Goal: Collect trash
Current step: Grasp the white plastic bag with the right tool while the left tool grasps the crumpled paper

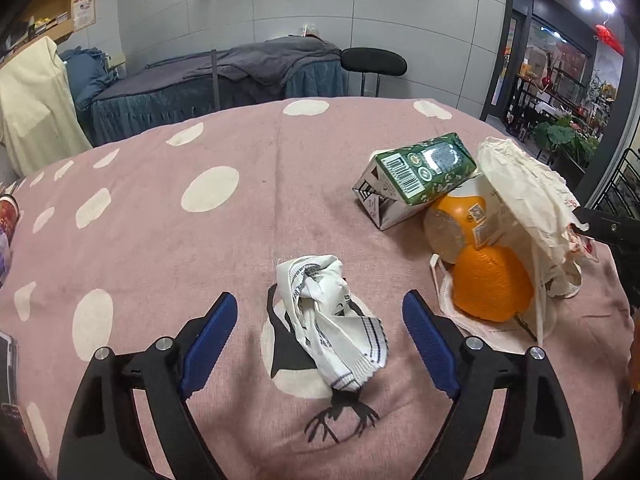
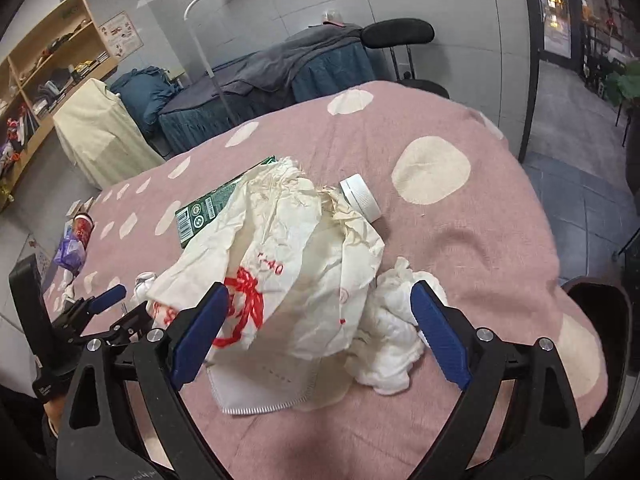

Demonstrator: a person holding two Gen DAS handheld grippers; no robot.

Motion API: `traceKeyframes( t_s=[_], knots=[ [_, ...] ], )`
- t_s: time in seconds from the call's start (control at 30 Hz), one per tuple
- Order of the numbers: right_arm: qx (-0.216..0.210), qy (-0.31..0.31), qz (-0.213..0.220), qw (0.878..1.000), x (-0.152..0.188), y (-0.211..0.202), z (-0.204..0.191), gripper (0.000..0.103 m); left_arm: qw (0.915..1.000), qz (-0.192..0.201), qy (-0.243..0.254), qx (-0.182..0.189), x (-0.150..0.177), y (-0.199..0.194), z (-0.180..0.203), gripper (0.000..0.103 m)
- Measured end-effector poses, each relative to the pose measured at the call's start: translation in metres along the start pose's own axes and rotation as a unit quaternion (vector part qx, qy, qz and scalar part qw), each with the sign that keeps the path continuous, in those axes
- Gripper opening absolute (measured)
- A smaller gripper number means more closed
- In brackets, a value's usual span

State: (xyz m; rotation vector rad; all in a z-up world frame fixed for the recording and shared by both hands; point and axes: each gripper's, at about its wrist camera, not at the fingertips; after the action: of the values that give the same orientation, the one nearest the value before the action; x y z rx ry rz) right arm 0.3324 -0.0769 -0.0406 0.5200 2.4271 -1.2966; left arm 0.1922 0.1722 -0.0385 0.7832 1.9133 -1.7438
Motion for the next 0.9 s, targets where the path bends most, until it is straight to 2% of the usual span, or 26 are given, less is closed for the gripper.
traceKeyframes(
  t_s=[0.07, 0.1, 0.23, 0.3, 0.33, 0.5, 0.9],
  knots=[
    [-0.007, 0.012, -0.008, 1.000, -0.002, 0.007, -0.002, 0.091, 0.9999, -0.013, -0.001, 0.007, 0.000, 0.009, -0.004, 0.072],
    [-0.004, 0.009, -0.003, 1.000, -0.002, 0.008, -0.003, 0.087, 0.9998, -0.018, -0.003, 0.009, 0.001, 0.011, -0.004, 0.067],
    [0.016, -0.031, 0.023, 0.999, 0.001, 0.005, -0.014, 0.044, 0.9990, -0.023, -0.021, 0.032, 0.006, 0.015, -0.009, 0.047],
    [0.022, -0.044, 0.036, 0.998, 0.005, -0.001, -0.019, 0.040, 0.9991, -0.021, -0.022, 0.029, 0.008, 0.012, -0.008, 0.039],
    [0.027, -0.051, 0.045, 0.997, 0.006, -0.005, -0.020, 0.034, 0.9992, -0.019, -0.022, 0.027, 0.009, 0.010, -0.007, 0.037],
    [0.030, -0.083, 0.084, 0.993, 0.014, -0.027, -0.030, 0.026, 0.9994, -0.006, -0.023, 0.026, 0.009, 0.001, -0.005, 0.033],
    [0.006, -0.070, 0.136, 0.988, 0.036, -0.096, -0.013, 0.024, 0.9978, 0.044, -0.006, 0.048, 0.001, -0.044, 0.024, 0.032]
  ],
)
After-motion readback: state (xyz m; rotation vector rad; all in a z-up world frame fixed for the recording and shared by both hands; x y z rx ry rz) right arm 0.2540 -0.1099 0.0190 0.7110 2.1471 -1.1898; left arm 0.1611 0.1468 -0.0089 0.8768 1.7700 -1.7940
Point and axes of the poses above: each gripper's, at about its wrist camera, not at the fingertips, and y roughly the way its jaws point, z to its right, x to its underside, and after that the axes turned 13 degrees about y, right-handed
